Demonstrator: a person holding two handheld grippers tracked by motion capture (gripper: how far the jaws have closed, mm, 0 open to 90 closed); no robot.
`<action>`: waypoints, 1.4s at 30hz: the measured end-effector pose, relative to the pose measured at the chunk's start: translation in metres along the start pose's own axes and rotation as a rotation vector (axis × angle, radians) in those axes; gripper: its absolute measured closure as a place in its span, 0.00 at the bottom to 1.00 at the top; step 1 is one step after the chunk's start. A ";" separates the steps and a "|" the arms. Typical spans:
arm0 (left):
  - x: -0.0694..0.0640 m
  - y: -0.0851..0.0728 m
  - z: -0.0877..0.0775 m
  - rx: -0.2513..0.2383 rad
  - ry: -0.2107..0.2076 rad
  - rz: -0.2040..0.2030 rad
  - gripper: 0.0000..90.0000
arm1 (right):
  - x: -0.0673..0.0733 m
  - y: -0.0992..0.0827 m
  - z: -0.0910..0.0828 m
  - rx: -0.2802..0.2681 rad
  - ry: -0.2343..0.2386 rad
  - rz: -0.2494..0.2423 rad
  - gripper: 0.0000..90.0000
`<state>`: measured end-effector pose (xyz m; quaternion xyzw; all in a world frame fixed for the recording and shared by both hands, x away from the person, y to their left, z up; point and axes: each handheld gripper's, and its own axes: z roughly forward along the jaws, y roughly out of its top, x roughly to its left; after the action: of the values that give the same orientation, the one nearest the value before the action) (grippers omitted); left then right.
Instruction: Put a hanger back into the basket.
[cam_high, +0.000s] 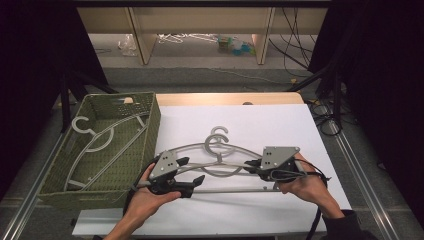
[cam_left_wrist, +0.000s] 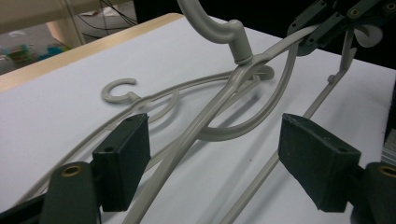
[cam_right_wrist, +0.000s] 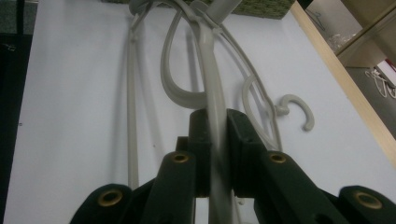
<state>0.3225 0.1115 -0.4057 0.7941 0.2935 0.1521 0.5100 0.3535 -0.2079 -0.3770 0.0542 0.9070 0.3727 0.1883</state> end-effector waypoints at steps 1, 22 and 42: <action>0.000 0.001 0.001 0.007 -0.006 0.008 0.28 | 0.001 -0.001 0.000 0.000 0.002 -0.001 0.91; -0.008 0.009 0.033 0.125 -0.102 0.166 0.72 | 0.015 -0.006 -0.001 -0.036 0.041 -0.023 0.90; -0.006 0.010 0.020 0.178 -0.182 0.112 0.90 | 0.014 -0.010 0.011 -0.071 -0.021 0.131 0.54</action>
<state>0.3315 0.0898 -0.4050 0.8618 0.2136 0.0809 0.4530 0.3449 -0.2041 -0.3956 0.1108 0.8856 0.4158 0.1747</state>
